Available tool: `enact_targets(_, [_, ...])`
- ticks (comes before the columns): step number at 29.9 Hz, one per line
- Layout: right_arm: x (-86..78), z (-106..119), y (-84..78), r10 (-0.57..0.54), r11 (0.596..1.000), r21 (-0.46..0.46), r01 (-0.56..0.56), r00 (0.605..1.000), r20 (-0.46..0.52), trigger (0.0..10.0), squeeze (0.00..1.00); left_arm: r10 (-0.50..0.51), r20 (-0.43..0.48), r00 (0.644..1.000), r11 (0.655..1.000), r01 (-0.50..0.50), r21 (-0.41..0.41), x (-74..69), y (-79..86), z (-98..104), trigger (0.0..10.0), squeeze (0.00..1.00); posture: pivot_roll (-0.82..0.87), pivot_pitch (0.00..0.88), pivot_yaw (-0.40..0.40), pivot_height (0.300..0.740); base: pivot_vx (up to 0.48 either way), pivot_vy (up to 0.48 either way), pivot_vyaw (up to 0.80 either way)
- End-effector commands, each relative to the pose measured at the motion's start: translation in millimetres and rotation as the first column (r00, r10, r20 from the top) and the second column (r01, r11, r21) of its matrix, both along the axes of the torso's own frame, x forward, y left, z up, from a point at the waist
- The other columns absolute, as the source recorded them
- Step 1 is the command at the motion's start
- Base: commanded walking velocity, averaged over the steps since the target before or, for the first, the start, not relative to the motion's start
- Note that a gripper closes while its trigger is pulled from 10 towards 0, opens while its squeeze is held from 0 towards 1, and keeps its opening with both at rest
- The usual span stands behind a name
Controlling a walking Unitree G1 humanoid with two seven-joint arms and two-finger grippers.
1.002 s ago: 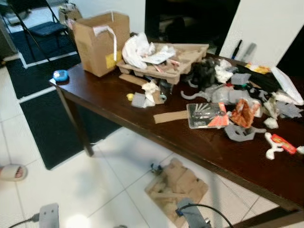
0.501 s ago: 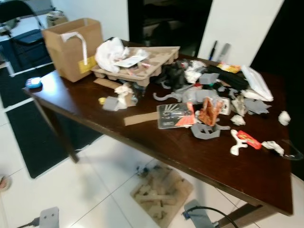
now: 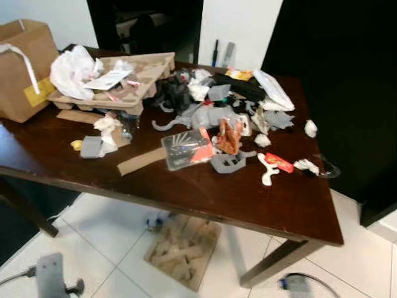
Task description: Picking trash to rubbish bin
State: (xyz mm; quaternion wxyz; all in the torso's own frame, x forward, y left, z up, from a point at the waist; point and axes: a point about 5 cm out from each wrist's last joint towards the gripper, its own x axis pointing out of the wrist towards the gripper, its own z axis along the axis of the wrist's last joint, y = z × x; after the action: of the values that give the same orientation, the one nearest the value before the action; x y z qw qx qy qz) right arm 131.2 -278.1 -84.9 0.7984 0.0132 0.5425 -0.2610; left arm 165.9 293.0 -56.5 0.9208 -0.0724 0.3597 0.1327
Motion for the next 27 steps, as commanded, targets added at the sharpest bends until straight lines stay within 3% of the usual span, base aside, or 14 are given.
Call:
enact_targets(1, [-8.6, 2, -12.1, -0.151, 0.988, -0.031, 0.151, 0.988, -0.004, 10.0, 0.00, -0.055, 0.043, 0.998, 0.998, 0.056, -0.035, 2.9, -1.5, 3, 10.0, 0.00, 0.16, 0.101, -0.013, 0.740, 0.000, 0.000, 0.00])
enact_targets(5, [-12.3, 12, -35.1, -0.262, 0.959, -0.112, 0.261, 0.965, 0.009, 10.0, 0.00, -0.232, 0.088, 0.969, 0.969, 0.238, -0.066, 13.0, -15.4, 7, 10.0, 0.00, 0.17, 0.104, -0.013, 0.740, 0.000, 0.000, 0.00])
enact_targets(7, [-13.7, 28, -64.2, -0.379, 0.900, -0.216, 0.379, 0.924, 0.040, 10.0, 0.00, -0.446, 0.145, 0.883, 0.880, 0.462, -0.113, 21.0, -36.3, 11, 10.0, 0.00, 0.17, 0.103, -0.012, 0.740, 0.000, 0.000, 0.00])
enact_targets(8, [-13.7, 28, -64.2, -0.379, 0.900, -0.216, 0.379, 0.924, 0.040, 10.0, 0.00, -0.446, 0.145, 0.883, 0.880, 0.462, -0.113, 21.0, -36.3, 11, 10.0, 0.00, 0.17, 0.103, -0.012, 0.740, 0.000, 0.000, 0.00])
enact_targets(10, [-13.6, 46, -90.4, -0.447, 0.840, -0.308, 0.447, 0.892, 0.075, 10.0, 0.00, -0.564, 0.204, 0.800, 0.791, 0.595, -0.142, 27.3, -50.5, 16, 10.0, 0.00, 0.17, 0.103, -0.013, 0.740, 0.000, 0.000, 0.00])
enact_targets(12, [-13.6, 46, -90.4, -0.447, 0.840, -0.308, 0.447, 0.892, 0.075, 10.0, 0.00, -0.564, 0.204, 0.800, 0.791, 0.595, -0.142, 27.3, -50.5, 16, 10.0, 0.00, 0.17, 0.103, -0.013, 0.740, 0.000, 0.000, 0.00])
enact_targets(14, [-10.7, 70, -118.7, -0.487, 0.766, -0.406, 0.498, 0.862, 0.138, 10.0, 0.00, -0.646, 0.277, 0.711, 0.706, 0.694, -0.137, 36.6, -61.4, 28, 10.0, 0.00, 0.17, 0.103, -0.016, 0.740, 0.000, 0.000, 0.00])
enact_targets(16, [-8.3, 83, -131.4, -0.498, 0.727, -0.447, 0.522, 0.848, 0.182, 10.0, 0.00, -0.680, 0.311, 0.664, 0.664, 0.738, -0.123, 41.2, -66.4, 35, 10.0, 0.00, 0.17, 0.103, -0.016, 0.740, 0.000, 0.000, 0.00])
enact_targets(19, [25.0, 128, -157.1, -0.453, 0.647, -0.435, 0.626, 0.775, 0.441, 10.0, 0.00, -0.751, 0.388, 0.535, 0.569, 0.822, -0.030, 58.0, -76.6, 61, 10.0, 0.00, 0.17, 0.105, -0.016, 0.740, 0.000, 0.000, 0.00])
enact_targets(22, [45.1, 145, -160.0, -0.395, 0.656, -0.403, 0.638, 0.745, 0.538, 10.0, 0.00, -0.759, 0.412, 0.505, 0.558, 0.830, 0.009, 65.4, -78.9, 72, 10.0, 0.00, 0.17, 0.107, -0.014, 0.740, 0.000, 0.000, 0.00])
enact_targets(24, [83.9, 180, -158.7, -0.262, 0.695, -0.326, 0.641, 0.649, 0.715, 10.0, 0.00, -0.764, 0.456, 0.456, 0.546, 0.834, 0.081, 79.1, -81.4, 92, 10.0, 0.00, 0.17, 0.104, -0.010, 0.740, 0.000, 0.000, 0.00])
enact_targets(25, [83.9, 180, -158.7, -0.262, 0.695, -0.326, 0.641, 0.649, 0.715, 10.0, 0.00, -0.764, 0.456, 0.456, 0.546, 0.834, 0.081, 79.1, -81.4, 92, 10.0, 0.00, 0.17, 0.104, -0.010, 0.740, 0.000, 0.000, 0.00])
enact_targets(26, [99.6, 196, -156.2, -0.197, 0.722, -0.294, 0.626, 0.594, 0.780, 10.0, 0.00, -0.767, 0.477, 0.429, 0.537, 0.836, 0.113, 84.5, -82.5, 103, 10.0, 0.00, 0.18, 0.104, -0.009, 0.740, 0.000, 0.000, 0.00])
enact_targets(27, [123.4, 216, -148.0, -0.141, 0.792, -0.194, 0.578, 0.483, 0.864, 10.0, 0.00, -0.772, 0.503, 0.388, 0.523, 0.838, 0.157, 91.1, -84.0, 117, 10.0, 0.00, 0.18, 0.103, -0.009, 0.740, 0.000, 0.000, 0.00])
